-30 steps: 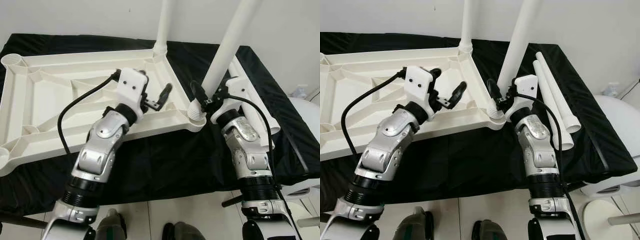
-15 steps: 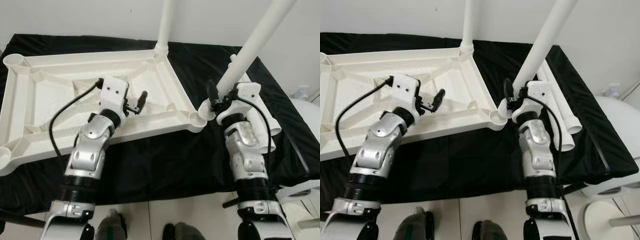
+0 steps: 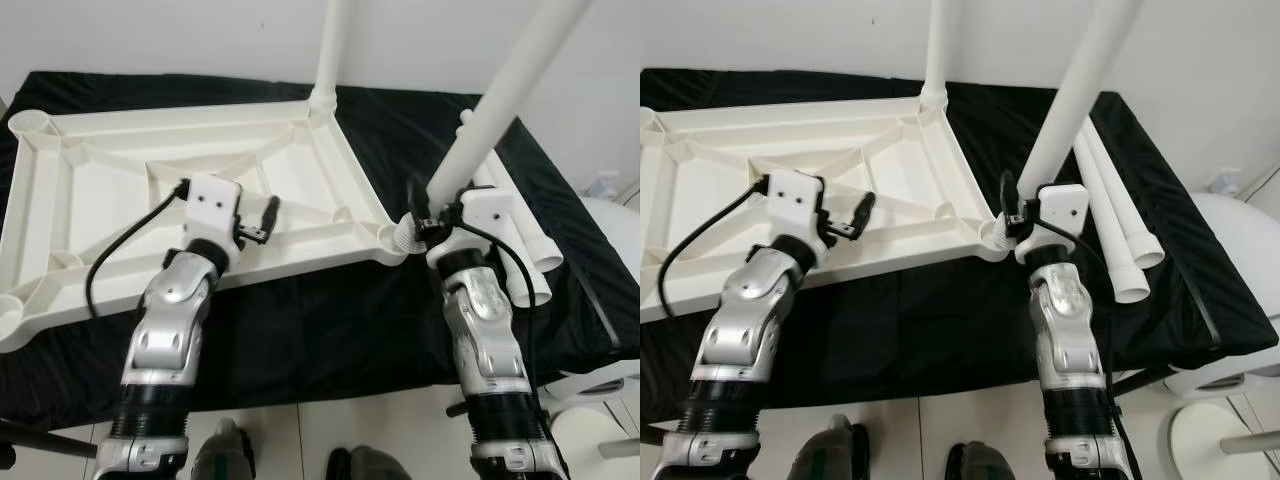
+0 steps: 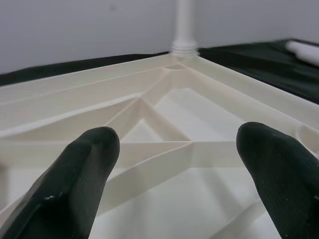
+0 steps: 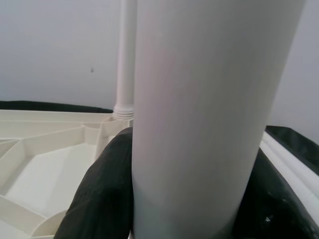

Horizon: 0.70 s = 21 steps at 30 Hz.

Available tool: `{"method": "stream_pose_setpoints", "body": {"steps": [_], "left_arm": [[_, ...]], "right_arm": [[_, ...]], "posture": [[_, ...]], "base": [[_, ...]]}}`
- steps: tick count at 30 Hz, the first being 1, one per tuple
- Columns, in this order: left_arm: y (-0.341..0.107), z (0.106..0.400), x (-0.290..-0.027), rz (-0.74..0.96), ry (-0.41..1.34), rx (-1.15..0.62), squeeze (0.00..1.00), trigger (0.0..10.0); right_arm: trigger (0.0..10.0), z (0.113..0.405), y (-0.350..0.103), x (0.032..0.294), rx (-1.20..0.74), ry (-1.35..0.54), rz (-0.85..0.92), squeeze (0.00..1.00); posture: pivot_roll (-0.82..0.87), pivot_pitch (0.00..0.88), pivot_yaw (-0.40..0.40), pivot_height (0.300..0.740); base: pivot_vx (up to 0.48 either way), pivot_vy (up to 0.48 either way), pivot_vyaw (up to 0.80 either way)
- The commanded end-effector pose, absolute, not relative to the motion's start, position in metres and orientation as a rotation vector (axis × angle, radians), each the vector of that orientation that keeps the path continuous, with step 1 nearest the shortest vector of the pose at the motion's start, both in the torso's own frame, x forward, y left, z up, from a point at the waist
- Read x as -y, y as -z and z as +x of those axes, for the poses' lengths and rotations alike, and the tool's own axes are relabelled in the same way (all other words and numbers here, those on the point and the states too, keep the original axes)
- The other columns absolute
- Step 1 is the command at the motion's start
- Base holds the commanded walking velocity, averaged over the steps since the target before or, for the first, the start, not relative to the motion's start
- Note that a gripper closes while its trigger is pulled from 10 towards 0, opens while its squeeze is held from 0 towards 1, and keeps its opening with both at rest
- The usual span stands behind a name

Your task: Building children table

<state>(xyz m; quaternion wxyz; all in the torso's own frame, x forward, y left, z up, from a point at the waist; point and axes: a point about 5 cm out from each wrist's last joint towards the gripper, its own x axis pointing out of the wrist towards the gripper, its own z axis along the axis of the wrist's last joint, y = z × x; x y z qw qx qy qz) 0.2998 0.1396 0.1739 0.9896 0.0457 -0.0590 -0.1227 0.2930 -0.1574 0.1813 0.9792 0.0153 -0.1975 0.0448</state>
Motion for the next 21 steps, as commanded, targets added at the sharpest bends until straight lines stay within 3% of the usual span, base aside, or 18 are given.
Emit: {"method": "stream_pose_setpoints", "body": {"steps": [1, 5, 21], "left_arm": [[-0.173, 0.295, -0.151, 0.071, -0.076, 0.121, 0.00, 10.0], [-0.162, 0.287, -0.141, 0.045, -0.025, 0.094, 0.00, 10.0], [-0.152, 0.287, -0.154, 0.122, -0.110, 0.104, 0.00, 10.0]], "right_arm": [[10.0, 0.289, -0.184, 0.158, 0.424, -0.069, 0.028, 0.00], [10.0, 0.286, -0.181, 0.155, 0.420, -0.065, 0.033, 0.00], [10.0, 0.289, -0.158, 0.151, 0.349, -0.075, 0.036, 0.00]], "posture": [[0.03, 0.050, -0.062, 0.740], [0.03, 0.047, -0.063, 0.740], [0.05, 0.005, -0.057, 0.740]], "base": [[0.000, 0.000, 0.00], [0.000, 0.000, 0.00], [0.000, 0.000, 0.00]]}}
